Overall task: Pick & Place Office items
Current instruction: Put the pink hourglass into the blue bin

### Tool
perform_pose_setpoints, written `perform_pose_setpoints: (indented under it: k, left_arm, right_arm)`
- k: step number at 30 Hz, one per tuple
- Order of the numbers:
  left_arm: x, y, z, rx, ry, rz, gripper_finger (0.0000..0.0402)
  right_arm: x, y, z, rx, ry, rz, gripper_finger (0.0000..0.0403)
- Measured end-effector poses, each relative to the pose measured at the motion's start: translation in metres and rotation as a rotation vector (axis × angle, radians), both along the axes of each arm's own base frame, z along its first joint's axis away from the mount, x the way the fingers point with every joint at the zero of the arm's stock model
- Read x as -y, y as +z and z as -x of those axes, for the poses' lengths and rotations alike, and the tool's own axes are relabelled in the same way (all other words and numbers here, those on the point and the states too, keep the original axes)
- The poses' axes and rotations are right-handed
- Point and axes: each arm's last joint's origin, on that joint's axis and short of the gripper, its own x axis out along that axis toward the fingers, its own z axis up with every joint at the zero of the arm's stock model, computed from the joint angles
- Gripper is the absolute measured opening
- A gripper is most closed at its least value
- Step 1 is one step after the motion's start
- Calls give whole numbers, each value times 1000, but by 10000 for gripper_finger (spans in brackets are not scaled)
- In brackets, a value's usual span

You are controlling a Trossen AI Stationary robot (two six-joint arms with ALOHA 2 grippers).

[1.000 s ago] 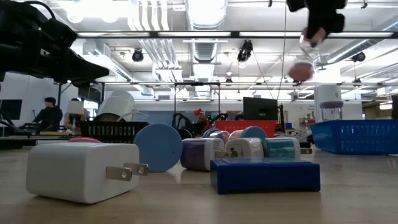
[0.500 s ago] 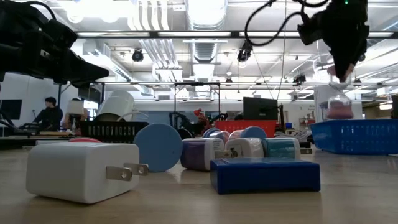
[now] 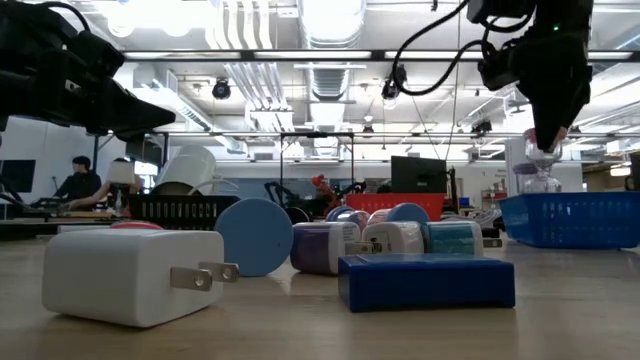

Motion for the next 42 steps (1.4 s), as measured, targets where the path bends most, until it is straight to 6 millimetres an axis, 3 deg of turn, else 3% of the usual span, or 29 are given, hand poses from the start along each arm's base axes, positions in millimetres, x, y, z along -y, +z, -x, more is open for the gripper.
perform_pose_setpoints:
  k: [19, 32, 42]
  left_arm:
    - [0, 0, 0, 0, 1, 0, 14]
    - [0, 0, 0, -1, 1, 0, 14]
    - [0, -1, 0, -9, 4, 0, 14]
  right_arm:
    - [-1, -17, -2, -27, 25, -8, 193]
    - [-1, -37, -27, -136, 130, 5, 193]
    - [-1, -36, -29, -95, 130, 11, 206]
